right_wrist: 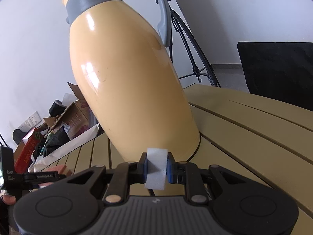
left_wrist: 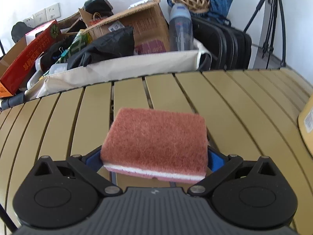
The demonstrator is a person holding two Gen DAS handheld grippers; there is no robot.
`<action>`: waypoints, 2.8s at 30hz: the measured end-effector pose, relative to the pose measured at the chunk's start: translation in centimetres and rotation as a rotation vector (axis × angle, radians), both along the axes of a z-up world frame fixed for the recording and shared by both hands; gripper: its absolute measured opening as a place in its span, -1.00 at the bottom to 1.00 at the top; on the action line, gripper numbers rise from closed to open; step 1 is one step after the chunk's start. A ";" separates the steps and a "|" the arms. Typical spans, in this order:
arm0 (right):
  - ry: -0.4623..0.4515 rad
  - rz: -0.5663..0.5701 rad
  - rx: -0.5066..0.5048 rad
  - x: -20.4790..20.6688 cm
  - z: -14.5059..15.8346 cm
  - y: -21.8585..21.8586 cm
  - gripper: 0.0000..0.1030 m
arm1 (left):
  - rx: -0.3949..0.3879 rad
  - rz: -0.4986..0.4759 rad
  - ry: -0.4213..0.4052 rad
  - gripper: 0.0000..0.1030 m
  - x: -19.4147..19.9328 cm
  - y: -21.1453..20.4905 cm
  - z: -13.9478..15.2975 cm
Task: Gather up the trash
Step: 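Carry the red sponge with left while right carries the white block down to the bin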
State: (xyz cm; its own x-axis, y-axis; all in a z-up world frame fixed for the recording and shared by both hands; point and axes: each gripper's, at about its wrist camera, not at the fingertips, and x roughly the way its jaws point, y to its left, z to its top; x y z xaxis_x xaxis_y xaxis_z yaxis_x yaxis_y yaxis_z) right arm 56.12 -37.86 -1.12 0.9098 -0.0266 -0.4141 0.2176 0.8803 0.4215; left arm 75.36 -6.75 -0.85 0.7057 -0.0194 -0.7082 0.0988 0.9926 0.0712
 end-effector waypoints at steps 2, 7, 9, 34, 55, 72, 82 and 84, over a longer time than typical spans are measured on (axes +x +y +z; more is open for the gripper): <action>-0.003 -0.002 0.004 -0.1 0.0 -0.1 -0.65 | 0.008 -0.003 -0.015 0.96 -0.5 -0.1 0.1; -0.001 -0.003 0.013 -0.2 -0.1 -0.1 -0.65 | -0.006 -0.003 -0.062 0.94 -2.1 0.2 1.1; -0.003 -0.001 0.015 -0.3 0.0 0.0 -0.65 | -0.013 -0.005 -0.075 0.94 -2.9 0.3 1.7; -0.054 0.188 -0.004 -10.0 4.6 7.6 -0.65 | -0.041 0.006 -0.192 0.95 -20.9 2.1 10.0; -0.011 0.379 -0.125 -22.0 5.8 13.9 -0.65 | -0.084 0.065 -0.203 0.95 -38.1 6.4 10.1; 0.097 0.490 -0.212 -28.8 2.5 17.6 -0.65 | -0.101 0.100 -0.118 0.95 -48.0 9.7 4.7; 0.214 0.517 -0.247 -31.0 -1.9 18.8 -0.65 | -0.102 0.129 -0.025 0.95 -50.9 11.5 -0.5; 0.238 0.521 -0.257 -31.1 -2.9 19.1 -0.65 | -0.096 0.142 -0.004 0.95 -51.1 11.9 -1.7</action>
State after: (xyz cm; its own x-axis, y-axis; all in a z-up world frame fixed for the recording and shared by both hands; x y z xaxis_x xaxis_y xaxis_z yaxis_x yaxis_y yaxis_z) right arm 25.00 -18.73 -4.00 0.7139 0.2699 -0.6461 -0.2058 0.9629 0.1748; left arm 24.26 5.19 -2.51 0.7091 0.0130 -0.7050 -0.0430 0.9988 -0.0249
